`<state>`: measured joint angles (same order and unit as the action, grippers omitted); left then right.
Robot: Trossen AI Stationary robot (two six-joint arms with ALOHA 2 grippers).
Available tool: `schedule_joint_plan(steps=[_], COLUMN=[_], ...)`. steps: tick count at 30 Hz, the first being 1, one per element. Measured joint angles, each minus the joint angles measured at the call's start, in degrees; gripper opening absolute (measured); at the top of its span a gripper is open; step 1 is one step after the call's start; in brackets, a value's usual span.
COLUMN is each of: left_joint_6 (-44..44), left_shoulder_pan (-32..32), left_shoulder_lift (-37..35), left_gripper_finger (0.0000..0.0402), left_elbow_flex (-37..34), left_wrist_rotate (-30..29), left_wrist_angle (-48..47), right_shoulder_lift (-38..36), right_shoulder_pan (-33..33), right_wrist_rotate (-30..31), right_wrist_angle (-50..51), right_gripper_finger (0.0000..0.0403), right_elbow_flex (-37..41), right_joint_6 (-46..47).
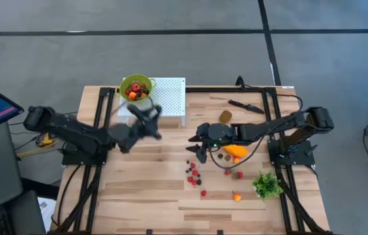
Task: Pick & Place Fruit
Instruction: Put the black cherry into the green strainer bowl on the shelf
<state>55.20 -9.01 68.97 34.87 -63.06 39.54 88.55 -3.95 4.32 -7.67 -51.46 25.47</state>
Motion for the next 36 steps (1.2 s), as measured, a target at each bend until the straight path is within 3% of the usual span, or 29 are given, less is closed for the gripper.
schedule_joint_plan(steps=[7,12,21,36], left_joint_6=[-0.20,-3.06,-9.20,-11.16], left_shoulder_pan=[11.67,16.06,17.48,17.72], left_shoulder_lift=[-7.50,-8.71,-5.10,-4.29], left_gripper_finger=[0.0116,0.0110,0.0112,0.0141], left_elbow_flex=[0.03,0.07,-3.06,-5.79], left_wrist_rotate=[-7.94,-9.64,-9.50,-8.53], left_wrist_angle=[-0.06,-1.01,-2.19,-2.21], right_shoulder_lift=[0.68,0.74,0.74,0.75], right_shoulder_pan=[-0.10,-0.08,-0.17,-0.15], right_wrist_rotate=[0.00,0.00,0.00,0.00], right_wrist_angle=[0.43,0.56,0.58,0.38], right_gripper_finger=[0.0196,0.0188,0.0180,0.0178], right_elbow_flex=[-0.02,0.00,-0.02,-0.01], right_joint_6=[0.07,0.07,0.05,0.03])
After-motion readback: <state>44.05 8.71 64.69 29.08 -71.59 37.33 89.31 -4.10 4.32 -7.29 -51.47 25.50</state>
